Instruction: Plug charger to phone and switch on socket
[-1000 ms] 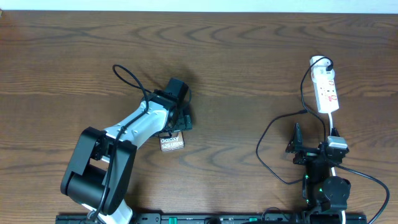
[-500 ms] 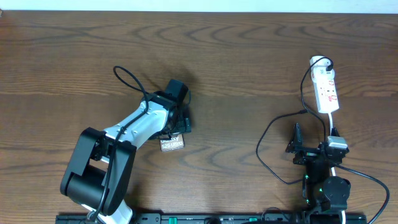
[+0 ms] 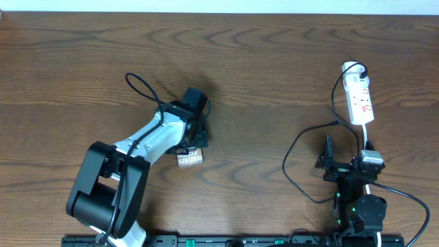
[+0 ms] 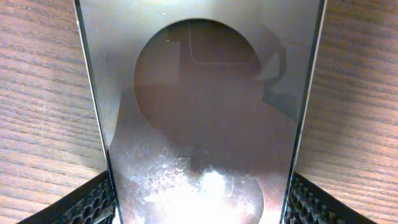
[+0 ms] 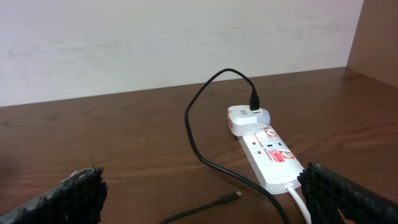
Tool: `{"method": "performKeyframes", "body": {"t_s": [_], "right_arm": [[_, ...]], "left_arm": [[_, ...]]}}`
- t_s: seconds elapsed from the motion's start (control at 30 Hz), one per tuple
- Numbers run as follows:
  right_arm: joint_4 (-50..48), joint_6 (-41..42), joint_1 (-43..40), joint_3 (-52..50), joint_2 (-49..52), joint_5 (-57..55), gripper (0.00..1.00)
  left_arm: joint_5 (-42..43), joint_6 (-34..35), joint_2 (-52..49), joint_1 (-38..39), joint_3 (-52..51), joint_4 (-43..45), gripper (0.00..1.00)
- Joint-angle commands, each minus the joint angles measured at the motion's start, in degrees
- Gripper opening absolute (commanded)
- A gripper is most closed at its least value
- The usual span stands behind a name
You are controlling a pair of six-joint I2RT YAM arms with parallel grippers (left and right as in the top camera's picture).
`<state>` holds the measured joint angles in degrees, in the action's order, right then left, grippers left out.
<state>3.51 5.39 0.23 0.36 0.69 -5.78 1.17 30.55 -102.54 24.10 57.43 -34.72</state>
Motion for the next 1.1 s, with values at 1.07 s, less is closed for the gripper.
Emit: {"method": "performKeyframes", "body": {"t_s": [1.07], "right_arm": [[0.2, -0.8, 0.6, -0.1, -0.3, 0.2, 0.99]], "left_arm": [[-0.1, 10.1, -2.3, 0.0, -2.6, 1.2, 0.99]]}}
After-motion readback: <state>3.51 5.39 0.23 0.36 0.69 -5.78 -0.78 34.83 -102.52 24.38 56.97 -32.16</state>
